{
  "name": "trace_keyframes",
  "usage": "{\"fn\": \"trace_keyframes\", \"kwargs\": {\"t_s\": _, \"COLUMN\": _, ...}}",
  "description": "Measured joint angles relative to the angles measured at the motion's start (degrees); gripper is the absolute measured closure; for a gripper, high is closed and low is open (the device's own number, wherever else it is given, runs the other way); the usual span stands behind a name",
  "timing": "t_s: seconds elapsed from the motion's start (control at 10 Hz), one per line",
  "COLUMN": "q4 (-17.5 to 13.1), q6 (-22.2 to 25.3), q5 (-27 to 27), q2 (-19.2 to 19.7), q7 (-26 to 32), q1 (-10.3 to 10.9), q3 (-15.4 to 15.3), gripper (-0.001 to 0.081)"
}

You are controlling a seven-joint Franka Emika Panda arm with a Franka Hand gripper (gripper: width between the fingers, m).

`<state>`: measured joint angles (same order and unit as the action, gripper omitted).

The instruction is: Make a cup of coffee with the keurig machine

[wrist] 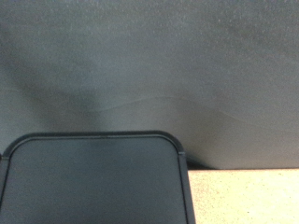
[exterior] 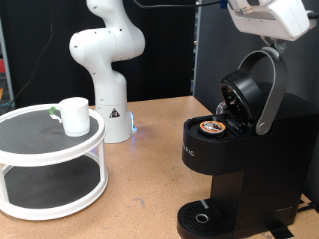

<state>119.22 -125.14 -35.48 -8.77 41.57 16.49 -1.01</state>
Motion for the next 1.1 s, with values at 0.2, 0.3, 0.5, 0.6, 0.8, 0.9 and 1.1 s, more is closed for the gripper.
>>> {"fn": "trace_keyframes", "kwargs": {"t_s": 0.2, "q4": 0.02, "q6": 0.12, "q5": 0.0, "q2": -0.1, "q7": 0.86, "q1": -0.24, "q3": 0.48, "gripper": 0.0805}}
{"fn": "trace_keyframes", "kwargs": {"t_s": 0.3, "q4": -0.01, "q6": 0.66, "q5": 0.0, "q2": -0.25, "q7": 1.44, "q1": -0.36, "q3": 0.85, "gripper": 0.0805}}
{"fn": "trace_keyframes", "kwargs": {"t_s": 0.5, "q4": -0.06, "q6": 2.38, "q5": 0.36, "q2": -0.78, "q7": 3.31, "q1": -1.09, "q3": 1.92, "gripper": 0.0805}}
{"fn": "trace_keyframes", "kwargs": {"t_s": 0.6, "q4": -0.1, "q6": 3.7, "q5": 1.13, "q2": -1.16, "q7": 4.57, "q1": -1.66, "q3": 2.73, "gripper": 0.0805}}
{"fn": "trace_keyframes", "kwargs": {"t_s": 0.8, "q4": -0.05, "q6": 6.02, "q5": 3.43, "q2": -1.69, "q7": 6.65, "q1": -3.11, "q3": 4.43, "gripper": 0.0805}}
{"fn": "trace_keyframes", "kwargs": {"t_s": 0.9, "q4": 0.16, "q6": 6.64, "q5": 4.5, "q2": -1.66, "q7": 7.51, "q1": -3.82, "q3": 5.27, "gripper": 0.0805}}
{"fn": "trace_keyframes", "kwargs": {"t_s": 1.1, "q4": 1.25, "q6": 6.68, "q5": 5.63, "q2": -1.41, "q7": 9.75, "q1": -5.22, "q3": 6.94, "gripper": 0.0805}}
